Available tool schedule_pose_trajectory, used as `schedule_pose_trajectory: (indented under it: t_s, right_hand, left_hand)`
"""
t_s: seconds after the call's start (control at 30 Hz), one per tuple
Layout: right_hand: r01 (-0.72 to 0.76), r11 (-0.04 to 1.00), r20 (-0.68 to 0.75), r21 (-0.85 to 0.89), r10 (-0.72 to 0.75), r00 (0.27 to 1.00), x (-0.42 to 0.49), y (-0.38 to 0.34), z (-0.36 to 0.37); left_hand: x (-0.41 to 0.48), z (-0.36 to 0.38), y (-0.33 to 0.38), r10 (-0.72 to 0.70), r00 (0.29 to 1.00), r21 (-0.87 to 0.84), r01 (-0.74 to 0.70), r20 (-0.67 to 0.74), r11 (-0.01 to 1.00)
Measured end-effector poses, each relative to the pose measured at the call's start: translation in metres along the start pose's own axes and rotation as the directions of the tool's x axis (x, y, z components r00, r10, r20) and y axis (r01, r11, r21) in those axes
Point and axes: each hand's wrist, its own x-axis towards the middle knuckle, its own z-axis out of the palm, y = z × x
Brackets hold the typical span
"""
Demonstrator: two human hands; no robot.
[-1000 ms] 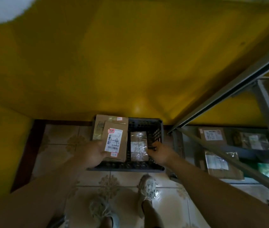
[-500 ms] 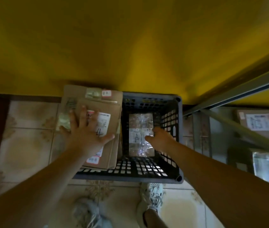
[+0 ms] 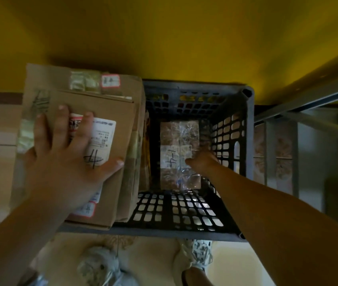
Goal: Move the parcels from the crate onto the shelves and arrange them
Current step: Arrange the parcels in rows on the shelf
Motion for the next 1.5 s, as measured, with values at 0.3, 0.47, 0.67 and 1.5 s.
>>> schedule_pose_trajectory:
  t_s: [0.3, 0.47, 0.67, 1.5]
  right_hand:
    - [-0.031, 0.959, -0.017, 0.282, 0.037, 0.999, 0.003, -0.008, 0.035]
    - [-0.065, 0.893, 0.004, 0.445, 0.071, 0.997, 0.006, -0.008, 0.038]
    - [-0.016, 0.833, -0.010, 0.553, 0.026, 1.000, -0.004, -0.003, 0.038]
    - [0.057, 0.819, -0.134, 0.571, 0.024, 0.991, -0.109, 0.001, 0.021]
  left_hand:
    - [0.000, 0.000, 0.002, -0.041, 0.999, -0.050, 0.041, 0.002, 0.998]
    - [0.000, 0.000, 0.001, -0.016, 1.000, -0.053, 0.016, -0.006, 0.998]
    - [0.001, 0.001, 0.002, -0.025, 1.000, -0.027, 0.025, -0.002, 0.999]
    - [0.001, -0.018, 0.003, -0.058, 0.981, -0.074, 0.073, 0.186, 0.995]
